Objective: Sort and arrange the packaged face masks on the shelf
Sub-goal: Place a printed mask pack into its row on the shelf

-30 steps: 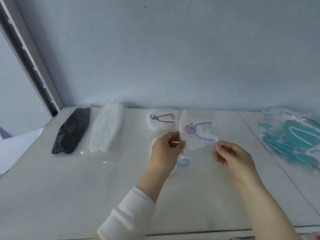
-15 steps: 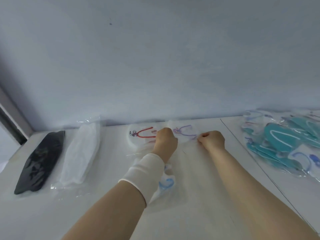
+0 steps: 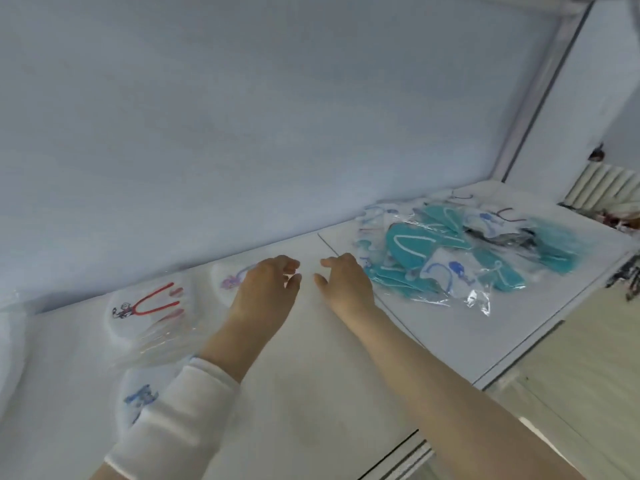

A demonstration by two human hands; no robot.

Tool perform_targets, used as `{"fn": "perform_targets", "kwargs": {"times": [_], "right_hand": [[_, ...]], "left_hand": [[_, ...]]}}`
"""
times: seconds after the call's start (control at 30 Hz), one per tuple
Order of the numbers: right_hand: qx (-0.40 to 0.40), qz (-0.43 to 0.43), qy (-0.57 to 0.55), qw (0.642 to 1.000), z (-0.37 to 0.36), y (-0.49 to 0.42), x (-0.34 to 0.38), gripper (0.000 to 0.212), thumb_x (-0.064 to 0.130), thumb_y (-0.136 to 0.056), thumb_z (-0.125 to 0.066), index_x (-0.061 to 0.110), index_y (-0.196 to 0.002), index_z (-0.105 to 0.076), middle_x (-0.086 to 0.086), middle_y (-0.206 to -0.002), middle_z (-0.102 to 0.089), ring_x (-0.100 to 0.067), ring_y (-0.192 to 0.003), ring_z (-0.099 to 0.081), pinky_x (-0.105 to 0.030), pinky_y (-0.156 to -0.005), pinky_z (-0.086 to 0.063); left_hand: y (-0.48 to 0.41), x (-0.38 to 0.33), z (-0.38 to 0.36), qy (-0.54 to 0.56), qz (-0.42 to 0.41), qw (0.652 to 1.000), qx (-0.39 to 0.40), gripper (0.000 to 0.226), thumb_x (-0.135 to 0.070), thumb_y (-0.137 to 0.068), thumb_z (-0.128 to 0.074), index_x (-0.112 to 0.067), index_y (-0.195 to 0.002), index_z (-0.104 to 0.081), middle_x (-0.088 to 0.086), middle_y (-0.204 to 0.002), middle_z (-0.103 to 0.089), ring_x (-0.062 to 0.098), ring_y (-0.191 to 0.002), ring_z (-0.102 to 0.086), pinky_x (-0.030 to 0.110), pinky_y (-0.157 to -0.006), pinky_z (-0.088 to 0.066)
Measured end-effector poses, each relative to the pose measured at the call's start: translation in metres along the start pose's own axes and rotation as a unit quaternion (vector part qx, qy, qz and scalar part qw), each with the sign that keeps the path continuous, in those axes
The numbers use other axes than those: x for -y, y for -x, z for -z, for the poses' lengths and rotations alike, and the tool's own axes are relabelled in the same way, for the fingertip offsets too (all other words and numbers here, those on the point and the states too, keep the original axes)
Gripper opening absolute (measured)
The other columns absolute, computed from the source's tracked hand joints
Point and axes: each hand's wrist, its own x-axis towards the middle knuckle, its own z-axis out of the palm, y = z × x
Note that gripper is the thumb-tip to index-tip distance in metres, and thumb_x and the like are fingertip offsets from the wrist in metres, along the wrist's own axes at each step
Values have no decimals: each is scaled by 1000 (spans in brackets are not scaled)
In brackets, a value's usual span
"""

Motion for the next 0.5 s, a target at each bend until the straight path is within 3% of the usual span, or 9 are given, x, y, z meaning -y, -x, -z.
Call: {"fn": "perform_targets", "kwargs": {"times": [0.1,0.3,0.43,0.5], "right_hand": [[-25,33,15,999,45,7,-58,37,29,-94,-51,18,-129,-55,-6,-129,-52,-23,-120,-47,-30,-98,-37],[-61,48,32,997,141,13,-203,30,25,-86,-64,15,-114,-66,-7,-115,-62,-27,-111,-52,-27,-92,-35],[-70,35,-29,997,179,20,-285,30,28,-80,-71,17,-107,-68,-1,-108,-65,-21,-104,-55,-33,-90,-44],[-54,42,-54,996,179,17,-301,35,33,-77,-73,17,-108,-67,-1,-108,-64,-20,-104,-55,-35,-89,-45]], "left_hand": [[-10,-35,-41,-12,-51,998,33,26,-16,-93,-53,-15,-119,-60,3,-121,-61,18,-109,-59,29,-96,-42],[-23,-123,-134,-113,-147,982,39,41,-32,-94,-52,-24,-134,-47,-2,-137,-49,16,-126,-43,24,-106,-27],[-24,-160,-193,-173,-95,978,62,78,-51,-87,-55,-25,-149,-15,-2,-158,-11,20,-146,-9,33,-117,-10],[-21,-161,-210,-194,-53,978,61,87,-53,-85,-57,-22,-150,-8,-1,-159,-4,20,-146,-2,34,-118,-6]]}}
